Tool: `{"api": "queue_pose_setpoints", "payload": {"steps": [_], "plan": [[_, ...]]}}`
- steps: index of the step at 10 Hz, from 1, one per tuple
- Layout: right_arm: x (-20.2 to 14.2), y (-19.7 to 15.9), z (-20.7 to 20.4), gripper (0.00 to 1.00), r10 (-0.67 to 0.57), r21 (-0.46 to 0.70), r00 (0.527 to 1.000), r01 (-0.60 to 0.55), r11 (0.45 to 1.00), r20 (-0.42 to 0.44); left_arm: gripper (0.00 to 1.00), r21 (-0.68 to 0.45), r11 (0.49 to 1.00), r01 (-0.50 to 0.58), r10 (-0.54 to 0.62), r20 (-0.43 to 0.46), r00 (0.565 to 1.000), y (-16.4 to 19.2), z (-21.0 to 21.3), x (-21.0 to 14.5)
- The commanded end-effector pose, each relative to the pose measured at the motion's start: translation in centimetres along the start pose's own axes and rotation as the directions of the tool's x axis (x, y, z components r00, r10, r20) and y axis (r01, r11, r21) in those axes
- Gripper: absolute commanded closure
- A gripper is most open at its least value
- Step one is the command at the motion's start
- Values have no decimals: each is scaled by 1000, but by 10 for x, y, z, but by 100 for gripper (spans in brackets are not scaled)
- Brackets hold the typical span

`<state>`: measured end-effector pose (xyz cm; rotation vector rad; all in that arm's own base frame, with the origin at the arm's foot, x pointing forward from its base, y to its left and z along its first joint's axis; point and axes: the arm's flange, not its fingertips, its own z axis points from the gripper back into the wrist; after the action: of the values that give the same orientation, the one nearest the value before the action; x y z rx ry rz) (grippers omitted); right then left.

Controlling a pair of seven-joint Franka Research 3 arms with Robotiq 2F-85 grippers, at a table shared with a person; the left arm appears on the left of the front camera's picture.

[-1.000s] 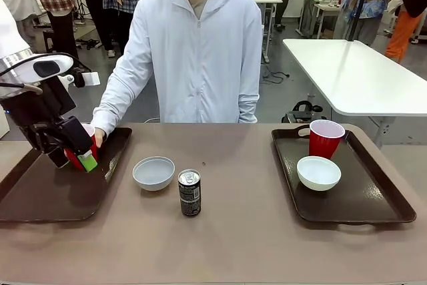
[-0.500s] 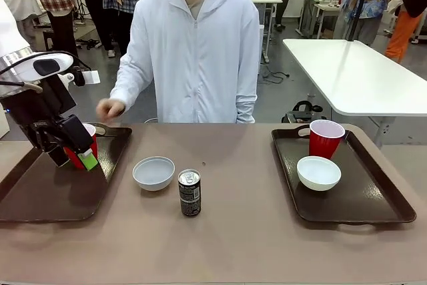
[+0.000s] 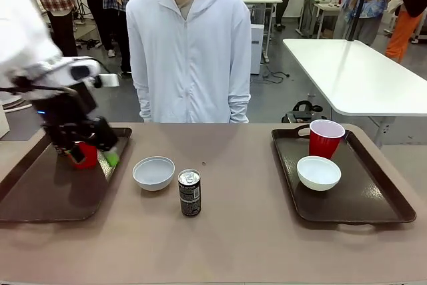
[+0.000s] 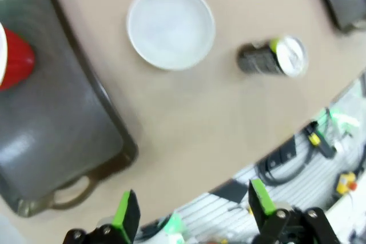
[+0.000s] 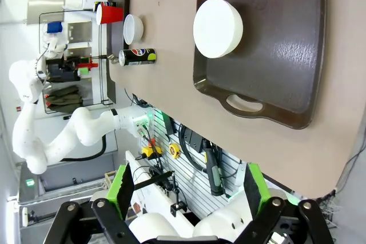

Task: Prepare tableware on both trays.
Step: Pick up a Picnic Bowl from the table and place it on a Handle tray.

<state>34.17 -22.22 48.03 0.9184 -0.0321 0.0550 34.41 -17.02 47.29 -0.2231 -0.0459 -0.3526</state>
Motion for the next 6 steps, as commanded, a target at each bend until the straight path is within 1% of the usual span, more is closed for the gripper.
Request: {"api": "queue_pose_setpoints", "payload": {"steps": [1,2,4,5,6], "plan": [[-3,0,-3,0,15,13,1000,-15,1000,9,0,136,987,-81,90,-59,994,-12,-29,54],[-3,0,-3,0,15,13,1000,-15,1000,9,0,171,980,-106,118,-64,991,-12,-44,70],[-3,0,-3,0,15,13,1000,-15,1000,9,0,237,962,-137,149,-33,988,-5,-67,92],[-3,0,-3,0,15,13,1000,-15,1000,9,0,227,966,-124,129,-6,992,-1,-73,96],[-3,0,-3,0,15,13,1000,-15,1000,9,0,96,995,-34,38,-36,999,-4,-66,87]]}}
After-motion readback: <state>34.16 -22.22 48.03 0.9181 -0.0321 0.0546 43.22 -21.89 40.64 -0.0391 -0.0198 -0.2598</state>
